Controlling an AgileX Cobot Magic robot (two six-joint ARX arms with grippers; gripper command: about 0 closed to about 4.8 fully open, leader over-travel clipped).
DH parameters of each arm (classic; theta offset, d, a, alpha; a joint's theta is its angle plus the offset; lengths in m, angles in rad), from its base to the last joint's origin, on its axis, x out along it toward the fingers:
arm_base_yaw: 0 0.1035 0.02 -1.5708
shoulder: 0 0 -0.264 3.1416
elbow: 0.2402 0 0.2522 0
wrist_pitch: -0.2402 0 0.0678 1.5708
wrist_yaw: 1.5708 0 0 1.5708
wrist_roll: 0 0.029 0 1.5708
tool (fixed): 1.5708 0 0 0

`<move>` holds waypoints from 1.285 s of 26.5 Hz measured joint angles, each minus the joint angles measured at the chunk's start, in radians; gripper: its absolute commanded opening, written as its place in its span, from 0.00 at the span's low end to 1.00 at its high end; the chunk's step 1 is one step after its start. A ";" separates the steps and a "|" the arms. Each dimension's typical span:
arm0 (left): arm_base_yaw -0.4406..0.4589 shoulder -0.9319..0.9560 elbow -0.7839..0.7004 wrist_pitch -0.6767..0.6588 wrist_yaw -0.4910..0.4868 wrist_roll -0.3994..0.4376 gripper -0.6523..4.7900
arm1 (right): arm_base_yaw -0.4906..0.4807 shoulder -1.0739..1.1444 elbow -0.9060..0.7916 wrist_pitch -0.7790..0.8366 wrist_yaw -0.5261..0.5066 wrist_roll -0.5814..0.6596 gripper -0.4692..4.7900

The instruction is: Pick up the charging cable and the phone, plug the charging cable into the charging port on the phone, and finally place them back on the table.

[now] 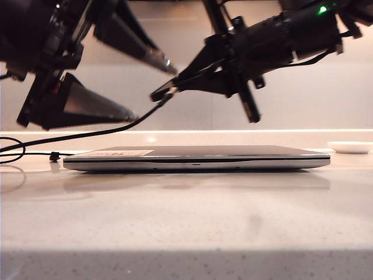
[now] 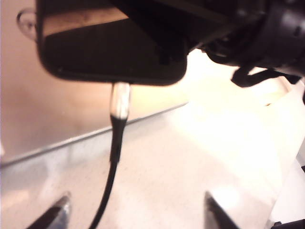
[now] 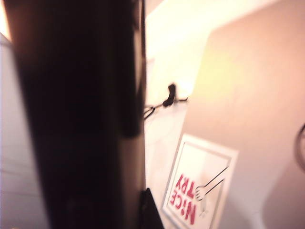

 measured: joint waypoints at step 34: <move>0.002 -0.007 0.118 -0.048 -0.001 0.213 0.70 | -0.690 -0.163 0.133 -0.888 -0.141 -0.462 0.08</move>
